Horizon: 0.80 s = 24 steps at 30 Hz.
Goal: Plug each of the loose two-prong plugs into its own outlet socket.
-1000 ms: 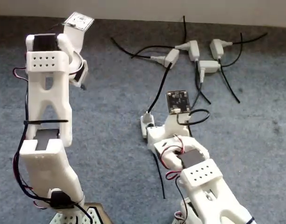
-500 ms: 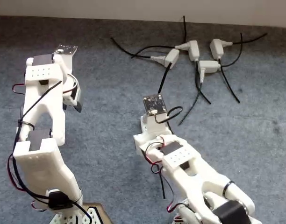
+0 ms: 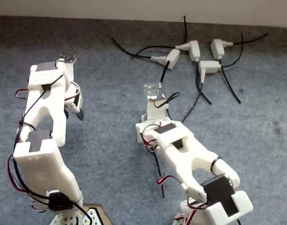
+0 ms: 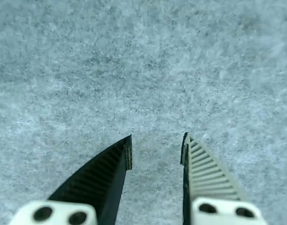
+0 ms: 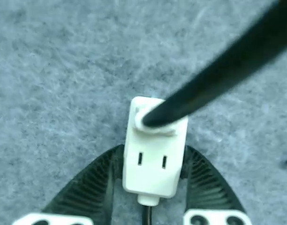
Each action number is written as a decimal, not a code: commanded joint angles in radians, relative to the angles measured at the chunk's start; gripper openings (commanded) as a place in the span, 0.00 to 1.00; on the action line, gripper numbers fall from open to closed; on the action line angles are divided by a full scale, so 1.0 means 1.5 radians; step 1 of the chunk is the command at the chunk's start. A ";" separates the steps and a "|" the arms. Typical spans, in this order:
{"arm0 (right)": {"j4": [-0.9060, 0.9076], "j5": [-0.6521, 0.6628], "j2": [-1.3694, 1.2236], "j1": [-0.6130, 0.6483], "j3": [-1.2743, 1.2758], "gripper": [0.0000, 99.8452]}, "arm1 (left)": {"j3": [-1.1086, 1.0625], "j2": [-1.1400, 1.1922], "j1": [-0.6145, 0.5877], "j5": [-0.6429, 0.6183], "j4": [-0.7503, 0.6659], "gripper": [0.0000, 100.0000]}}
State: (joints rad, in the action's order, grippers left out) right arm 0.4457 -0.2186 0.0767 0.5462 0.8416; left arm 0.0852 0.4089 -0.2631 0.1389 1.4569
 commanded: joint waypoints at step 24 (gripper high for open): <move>0.175 0.072 -0.283 -0.420 -0.677 0.06 | -0.108 -0.029 0.019 -0.003 -0.083 0.19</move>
State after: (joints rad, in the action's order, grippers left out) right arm 0.6329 -0.1005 -0.1780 -0.0690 0.2094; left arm -0.0560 0.4089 -0.2555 0.1389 1.3694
